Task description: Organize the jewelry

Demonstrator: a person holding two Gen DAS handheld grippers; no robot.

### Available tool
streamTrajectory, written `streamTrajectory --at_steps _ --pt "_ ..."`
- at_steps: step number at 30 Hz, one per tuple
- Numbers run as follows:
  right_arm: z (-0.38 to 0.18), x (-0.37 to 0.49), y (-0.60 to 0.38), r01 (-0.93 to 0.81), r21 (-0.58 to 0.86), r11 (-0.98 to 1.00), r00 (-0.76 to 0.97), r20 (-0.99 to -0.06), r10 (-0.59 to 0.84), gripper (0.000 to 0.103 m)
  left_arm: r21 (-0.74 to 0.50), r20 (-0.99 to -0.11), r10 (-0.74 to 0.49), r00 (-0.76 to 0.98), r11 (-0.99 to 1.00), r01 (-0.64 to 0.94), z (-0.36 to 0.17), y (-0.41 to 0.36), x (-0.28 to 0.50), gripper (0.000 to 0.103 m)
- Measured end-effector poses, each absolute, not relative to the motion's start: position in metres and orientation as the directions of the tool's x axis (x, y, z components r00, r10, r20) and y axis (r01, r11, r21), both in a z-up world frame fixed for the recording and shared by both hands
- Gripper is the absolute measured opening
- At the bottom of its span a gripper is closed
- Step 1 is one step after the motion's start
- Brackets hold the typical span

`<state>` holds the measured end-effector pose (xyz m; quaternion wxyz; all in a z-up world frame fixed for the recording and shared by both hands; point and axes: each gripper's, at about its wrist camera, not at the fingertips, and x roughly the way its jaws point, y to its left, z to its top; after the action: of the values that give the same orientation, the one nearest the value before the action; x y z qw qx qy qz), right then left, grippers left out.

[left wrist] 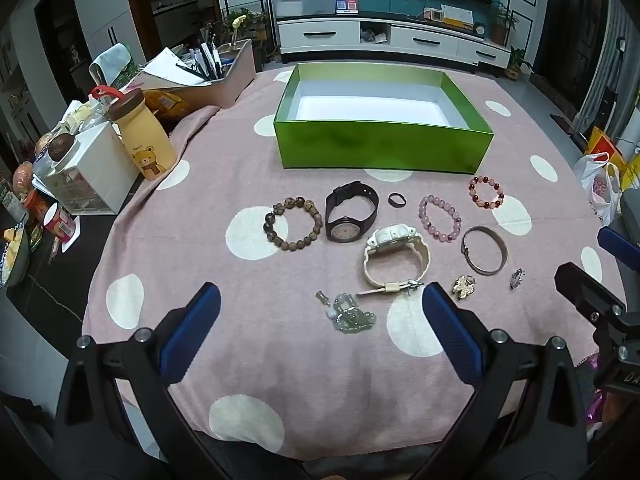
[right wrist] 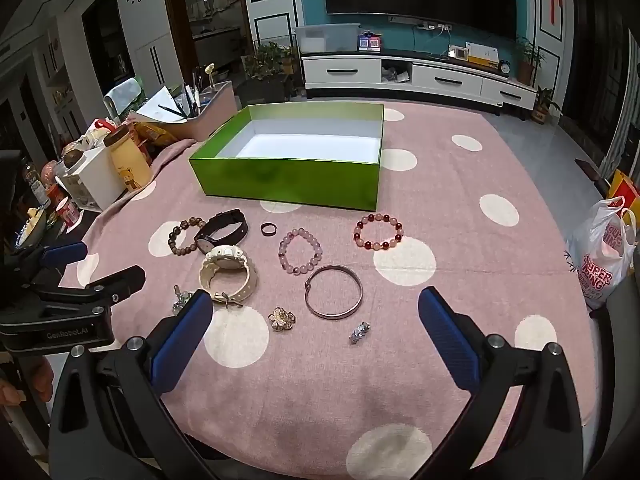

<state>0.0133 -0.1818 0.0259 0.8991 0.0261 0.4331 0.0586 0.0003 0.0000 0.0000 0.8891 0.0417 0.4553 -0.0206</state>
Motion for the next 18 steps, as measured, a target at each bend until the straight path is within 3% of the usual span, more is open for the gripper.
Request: streamTrajectory --at_steps 18 --pt "0.0257 0.0136 -0.181 -0.087 0.092 0.992 0.614 -0.779 0.126 0.102 0.067 -0.804 0.003 0.594 0.994 0.086 0.0034 -0.0034 -0.0012 0.101"
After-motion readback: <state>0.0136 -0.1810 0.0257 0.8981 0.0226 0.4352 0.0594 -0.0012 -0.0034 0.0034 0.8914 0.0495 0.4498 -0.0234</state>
